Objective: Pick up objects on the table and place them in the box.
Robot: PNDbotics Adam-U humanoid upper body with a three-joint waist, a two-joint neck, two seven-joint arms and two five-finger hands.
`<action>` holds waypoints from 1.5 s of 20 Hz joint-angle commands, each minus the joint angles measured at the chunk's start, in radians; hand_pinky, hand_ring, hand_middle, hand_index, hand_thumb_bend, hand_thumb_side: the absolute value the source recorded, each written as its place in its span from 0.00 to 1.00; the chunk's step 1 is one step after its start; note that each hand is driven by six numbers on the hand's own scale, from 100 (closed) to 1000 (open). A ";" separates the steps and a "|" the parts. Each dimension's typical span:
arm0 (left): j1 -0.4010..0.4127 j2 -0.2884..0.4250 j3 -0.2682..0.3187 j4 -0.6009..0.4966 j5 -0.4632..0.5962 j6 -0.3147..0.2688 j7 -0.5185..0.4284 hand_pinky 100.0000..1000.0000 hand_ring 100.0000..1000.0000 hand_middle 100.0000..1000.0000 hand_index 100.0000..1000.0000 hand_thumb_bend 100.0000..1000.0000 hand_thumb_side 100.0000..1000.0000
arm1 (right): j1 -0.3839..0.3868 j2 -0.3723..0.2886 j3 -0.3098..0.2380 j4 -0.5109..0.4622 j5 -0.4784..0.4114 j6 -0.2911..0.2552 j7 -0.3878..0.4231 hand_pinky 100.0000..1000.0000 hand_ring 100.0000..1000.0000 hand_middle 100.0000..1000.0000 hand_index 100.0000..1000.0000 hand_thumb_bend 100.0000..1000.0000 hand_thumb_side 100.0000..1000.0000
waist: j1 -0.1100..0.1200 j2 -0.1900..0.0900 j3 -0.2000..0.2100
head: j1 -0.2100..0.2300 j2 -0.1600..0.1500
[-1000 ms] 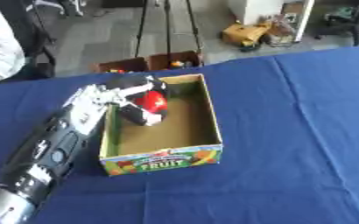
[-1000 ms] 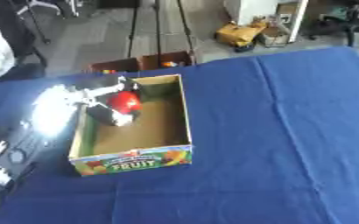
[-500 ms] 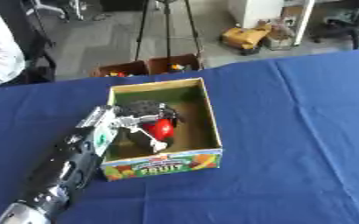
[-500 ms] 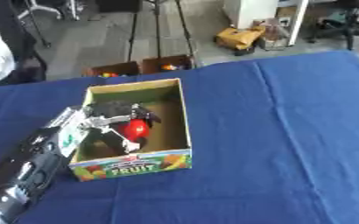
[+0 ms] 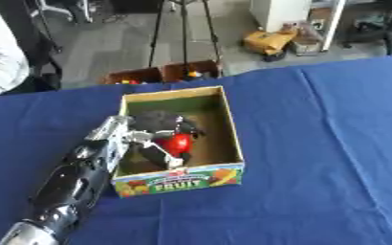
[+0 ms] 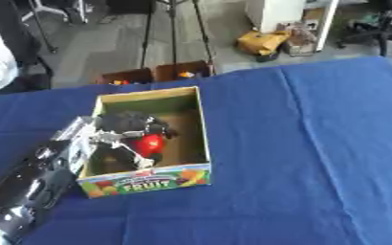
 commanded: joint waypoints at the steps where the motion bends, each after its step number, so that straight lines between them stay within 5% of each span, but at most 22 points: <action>1: 0.002 -0.009 -0.013 0.012 -0.020 -0.041 -0.007 0.89 0.90 0.79 0.99 0.00 0.89 | -0.006 -0.012 -0.002 -0.015 -0.004 -0.007 -0.005 0.60 0.73 0.40 0.65 0.00 0.61 | -0.008 -0.012 -0.001 | 0.001 -0.005; 3: 0.002 -0.009 -0.022 0.004 -0.015 -0.043 -0.009 1.00 0.97 0.83 1.00 0.00 1.00 | -0.005 -0.012 -0.002 -0.015 -0.004 -0.006 -0.006 0.60 0.73 0.40 0.65 0.00 0.61 | -0.009 -0.013 0.000 | 0.000 -0.003; 12: 0.012 -0.007 -0.042 -0.069 0.126 -0.044 -0.103 1.00 1.00 0.90 1.00 0.00 1.00 | -0.002 -0.010 -0.002 -0.015 -0.005 -0.006 -0.006 0.60 0.73 0.40 0.65 0.00 0.61 | -0.013 -0.014 0.003 | -0.004 0.001; 19: 0.008 0.062 0.012 -0.265 0.492 -0.025 -0.198 0.98 0.96 0.82 1.00 0.00 1.00 | 0.005 -0.014 -0.007 -0.015 -0.002 -0.006 -0.014 0.60 0.73 0.40 0.65 0.00 0.60 | -0.013 -0.022 0.016 | -0.028 0.024; 26: 0.024 0.149 0.046 -0.580 1.024 0.197 -0.335 0.82 0.91 0.78 1.00 0.00 0.98 | 0.009 -0.016 -0.011 -0.015 0.003 -0.010 -0.024 0.60 0.73 0.40 0.65 0.00 0.61 | -0.022 -0.022 0.035 | -0.049 0.033; 30: 0.030 0.188 0.080 -0.707 1.166 0.322 -0.362 0.81 0.91 0.77 1.00 0.00 0.95 | 0.010 -0.016 -0.008 -0.015 0.003 -0.014 -0.027 0.59 0.73 0.40 0.65 0.00 0.61 | -0.033 -0.022 0.044 | -0.048 0.032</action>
